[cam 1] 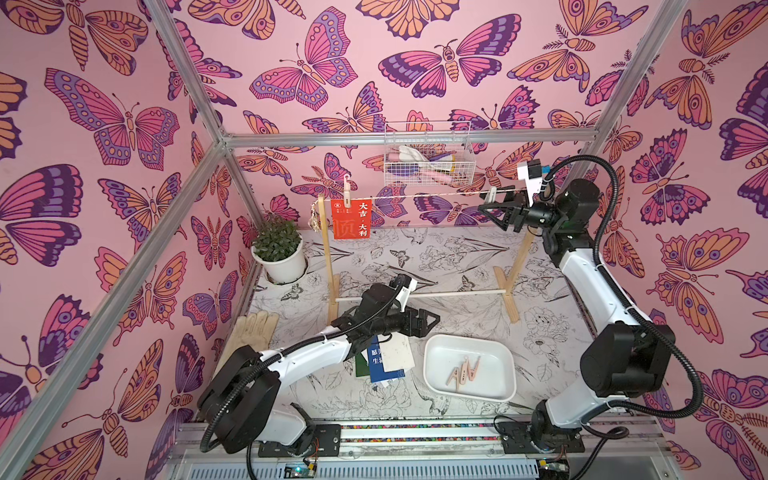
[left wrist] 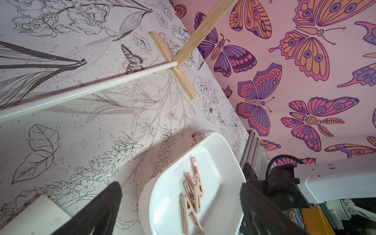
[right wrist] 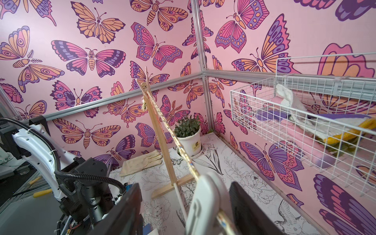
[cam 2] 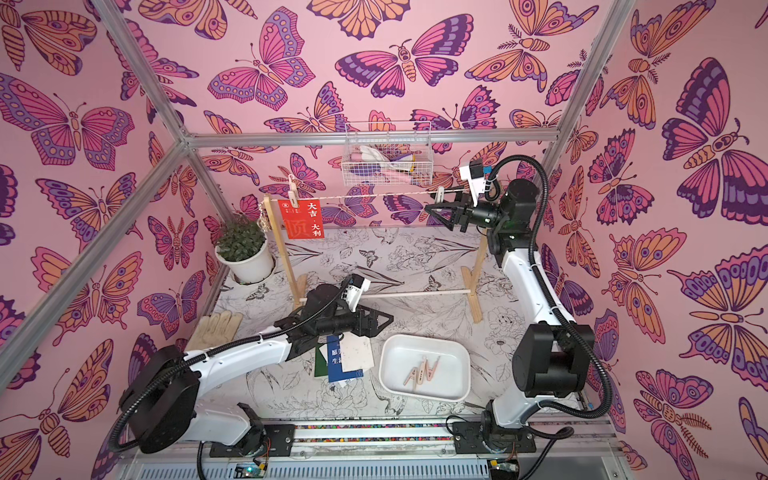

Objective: Remove the postcards from the strings
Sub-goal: Remove the clamp from the clothesline.

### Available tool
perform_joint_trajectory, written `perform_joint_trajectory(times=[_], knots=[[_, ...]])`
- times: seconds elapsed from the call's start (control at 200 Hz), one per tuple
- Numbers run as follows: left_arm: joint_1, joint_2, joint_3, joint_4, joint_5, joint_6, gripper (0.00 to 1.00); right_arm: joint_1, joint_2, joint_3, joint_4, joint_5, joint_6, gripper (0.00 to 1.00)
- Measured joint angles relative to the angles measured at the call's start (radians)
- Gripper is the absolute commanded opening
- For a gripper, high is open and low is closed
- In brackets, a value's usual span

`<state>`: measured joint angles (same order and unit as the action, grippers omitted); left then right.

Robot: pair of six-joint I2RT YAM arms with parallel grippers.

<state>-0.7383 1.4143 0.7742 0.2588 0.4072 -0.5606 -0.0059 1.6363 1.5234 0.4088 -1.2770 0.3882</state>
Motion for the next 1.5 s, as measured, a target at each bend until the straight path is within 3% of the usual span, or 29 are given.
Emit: perform_joint_trajectory(times=[0.165,0.406,0.851,1.142,1.407,1.502], knots=[[-0.003,0.005,0.002,0.000,-0.004,-0.002,0.93,0.000,0.000,0.000,-0.006,-0.002,-0.001,0.62],[-0.009,0.008,0.008,0.000,-0.007,-0.002,0.93,0.000,0.000,0.000,-0.008,-0.006,-0.009,0.44],[-0.015,0.008,0.014,0.002,-0.007,-0.002,0.93,0.000,0.000,-0.002,-0.009,-0.007,-0.022,0.33],[-0.018,0.011,0.014,0.002,-0.007,-0.002,0.93,0.000,0.000,-0.019,-0.010,-0.007,-0.029,0.13],[-0.022,0.023,0.015,0.002,-0.008,-0.002,0.93,0.000,0.000,-0.021,-0.016,-0.007,-0.045,0.00],[-0.023,0.027,0.015,0.002,-0.008,-0.002,0.93,0.000,0.000,-0.021,-0.018,-0.007,-0.050,0.00]])
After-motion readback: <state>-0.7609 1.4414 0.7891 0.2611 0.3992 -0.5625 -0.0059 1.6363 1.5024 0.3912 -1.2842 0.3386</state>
